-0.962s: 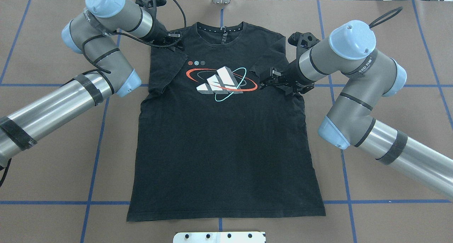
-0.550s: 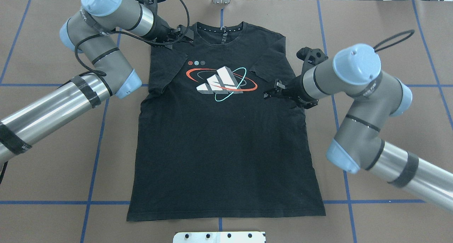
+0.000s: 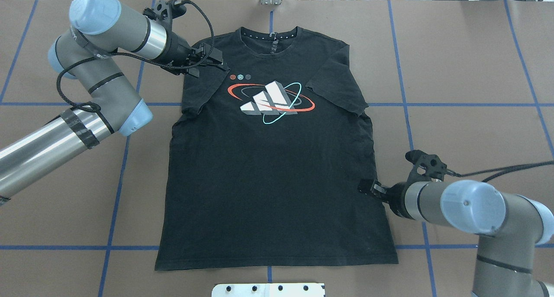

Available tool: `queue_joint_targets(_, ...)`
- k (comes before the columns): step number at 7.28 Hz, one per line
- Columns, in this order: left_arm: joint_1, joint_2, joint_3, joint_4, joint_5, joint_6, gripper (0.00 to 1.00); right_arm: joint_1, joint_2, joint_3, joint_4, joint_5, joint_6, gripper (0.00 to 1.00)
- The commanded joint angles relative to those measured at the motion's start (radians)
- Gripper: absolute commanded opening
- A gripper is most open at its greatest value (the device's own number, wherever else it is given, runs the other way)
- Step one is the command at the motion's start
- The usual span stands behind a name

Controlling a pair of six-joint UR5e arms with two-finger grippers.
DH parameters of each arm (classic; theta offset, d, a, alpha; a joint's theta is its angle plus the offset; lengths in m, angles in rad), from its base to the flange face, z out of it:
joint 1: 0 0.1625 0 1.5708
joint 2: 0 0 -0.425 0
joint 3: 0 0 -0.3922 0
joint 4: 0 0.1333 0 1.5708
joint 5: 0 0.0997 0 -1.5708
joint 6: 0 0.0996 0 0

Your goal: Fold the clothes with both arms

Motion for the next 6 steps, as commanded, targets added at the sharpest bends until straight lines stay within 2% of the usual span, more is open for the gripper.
queue_joint_targets(1,0.002,0.007,-0.001,0.000,0.004,-0.003,0.99,-0.144,-0.054,0.052,0.000,-0.087,0.129,0.99)
queue_joint_targets(2,0.000,0.030,-0.005,-0.002,0.005,-0.003,0.99,-0.188,-0.056,0.055,-0.002,-0.098,0.146,0.99)
queue_joint_targets(6,0.002,0.044,-0.001,-0.005,0.005,-0.001,0.99,-0.218,-0.145,0.080,0.000,-0.121,0.146,0.99)
